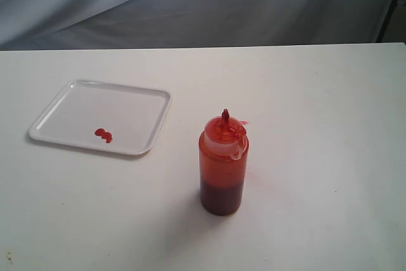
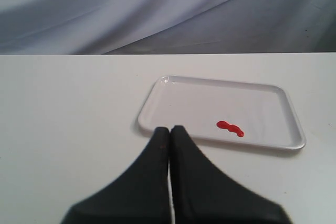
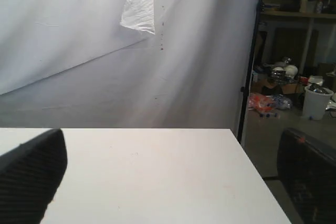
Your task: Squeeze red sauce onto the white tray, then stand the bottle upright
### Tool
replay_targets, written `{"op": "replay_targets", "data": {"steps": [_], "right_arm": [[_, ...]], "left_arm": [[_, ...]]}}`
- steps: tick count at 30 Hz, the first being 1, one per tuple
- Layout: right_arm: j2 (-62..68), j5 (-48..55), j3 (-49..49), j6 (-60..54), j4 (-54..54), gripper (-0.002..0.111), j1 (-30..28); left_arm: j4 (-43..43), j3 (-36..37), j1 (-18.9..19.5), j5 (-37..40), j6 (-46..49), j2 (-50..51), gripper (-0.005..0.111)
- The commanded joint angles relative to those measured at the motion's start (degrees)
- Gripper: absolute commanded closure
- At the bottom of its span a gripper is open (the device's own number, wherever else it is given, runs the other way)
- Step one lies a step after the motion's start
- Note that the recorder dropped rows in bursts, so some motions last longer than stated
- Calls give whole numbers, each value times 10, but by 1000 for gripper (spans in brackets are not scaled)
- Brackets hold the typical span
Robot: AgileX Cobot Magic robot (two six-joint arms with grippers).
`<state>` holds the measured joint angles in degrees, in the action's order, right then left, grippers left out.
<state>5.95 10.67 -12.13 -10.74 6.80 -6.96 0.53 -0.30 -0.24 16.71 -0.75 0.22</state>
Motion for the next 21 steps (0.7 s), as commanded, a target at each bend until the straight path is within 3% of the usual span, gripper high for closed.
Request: {"op": "replay_targets", "data": {"steps": [1, 10, 21], "right_arm": [[-3, -1, 18, 45, -63, 3, -4], [-3, -119, 121, 39, -42, 3, -4], [-3, -35, 121, 35, -42, 3, -4]], "left_arm": [[-1, 3, 1, -5, -5, -2, 107], [-1, 3, 1, -5, -5, -2, 107], [-1, 3, 1, -5, -5, -2, 107]]}}
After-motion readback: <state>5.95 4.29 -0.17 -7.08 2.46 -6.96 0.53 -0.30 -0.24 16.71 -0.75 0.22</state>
